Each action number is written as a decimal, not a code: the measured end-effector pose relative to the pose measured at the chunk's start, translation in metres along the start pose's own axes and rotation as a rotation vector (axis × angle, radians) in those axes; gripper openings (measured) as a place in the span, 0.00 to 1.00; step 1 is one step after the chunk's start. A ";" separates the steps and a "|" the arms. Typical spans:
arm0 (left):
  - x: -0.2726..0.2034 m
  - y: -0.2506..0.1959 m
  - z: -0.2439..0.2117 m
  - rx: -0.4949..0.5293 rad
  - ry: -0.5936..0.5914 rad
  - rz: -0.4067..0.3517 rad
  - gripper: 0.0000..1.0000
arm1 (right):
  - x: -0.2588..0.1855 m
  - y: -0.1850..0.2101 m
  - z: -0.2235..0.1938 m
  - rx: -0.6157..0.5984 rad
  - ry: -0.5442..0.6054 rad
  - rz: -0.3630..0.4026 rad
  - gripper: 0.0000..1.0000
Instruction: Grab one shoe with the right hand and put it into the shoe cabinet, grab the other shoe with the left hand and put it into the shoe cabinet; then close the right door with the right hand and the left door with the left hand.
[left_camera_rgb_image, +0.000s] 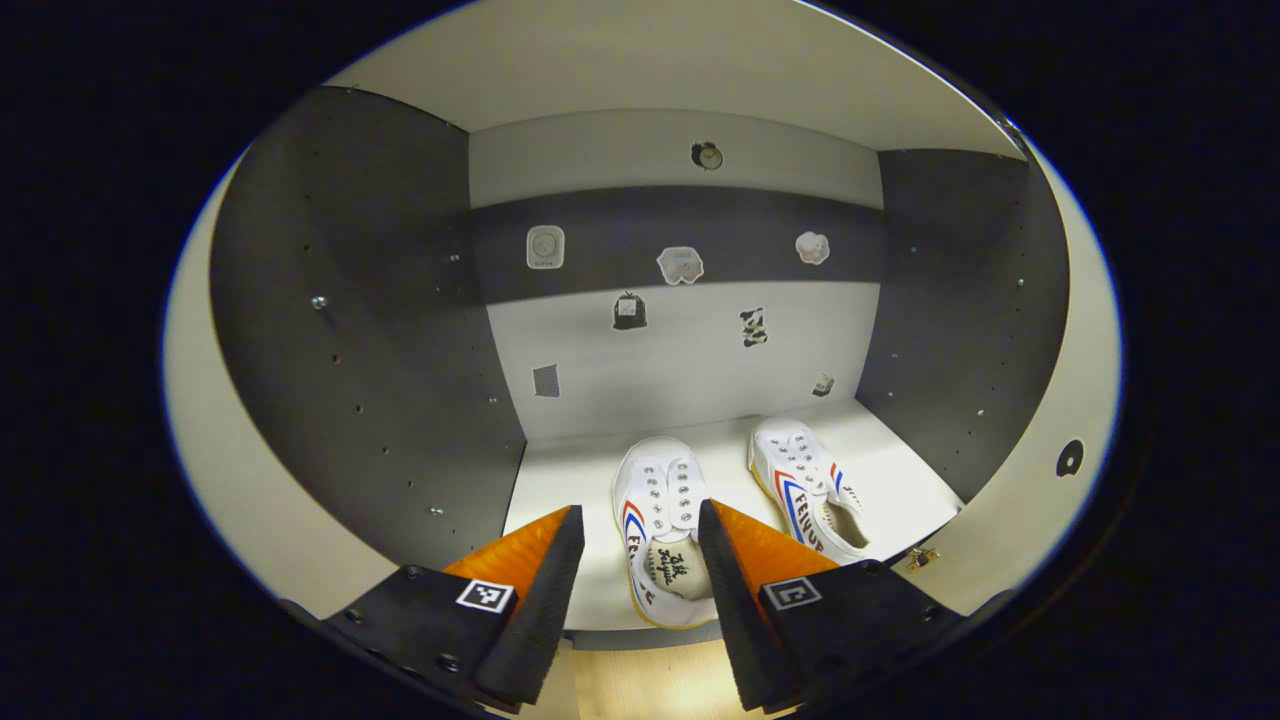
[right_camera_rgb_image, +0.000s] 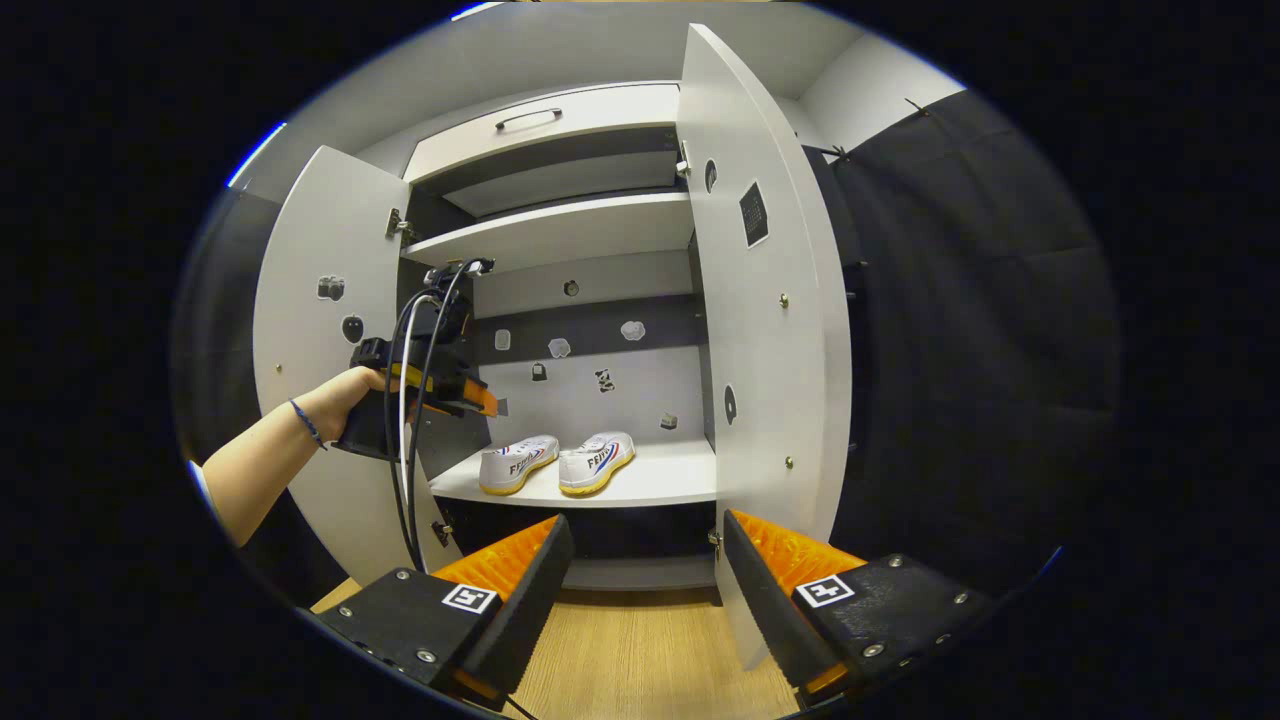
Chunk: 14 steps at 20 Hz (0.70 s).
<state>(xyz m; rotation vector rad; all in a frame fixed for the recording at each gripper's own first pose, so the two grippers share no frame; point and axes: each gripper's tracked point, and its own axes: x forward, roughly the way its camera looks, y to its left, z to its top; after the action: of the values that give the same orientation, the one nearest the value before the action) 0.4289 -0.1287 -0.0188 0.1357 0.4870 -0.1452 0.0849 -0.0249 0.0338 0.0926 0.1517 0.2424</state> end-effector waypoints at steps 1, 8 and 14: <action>-0.012 0.000 0.005 -0.019 -0.026 0.004 0.78 | -0.003 0.001 0.002 -0.004 -0.005 0.010 0.93; -0.129 -0.009 0.028 -0.082 -0.238 0.024 0.96 | -0.028 -0.007 0.016 -0.043 -0.032 0.063 0.93; -0.201 -0.019 0.008 -0.167 -0.310 0.012 0.96 | -0.049 -0.040 0.014 -0.058 -0.022 0.057 0.93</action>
<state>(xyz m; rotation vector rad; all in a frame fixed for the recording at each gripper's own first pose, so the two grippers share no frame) 0.2533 -0.1274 0.0818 -0.0473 0.1877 -0.1106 0.0495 -0.0760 0.0496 0.0420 0.1205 0.3019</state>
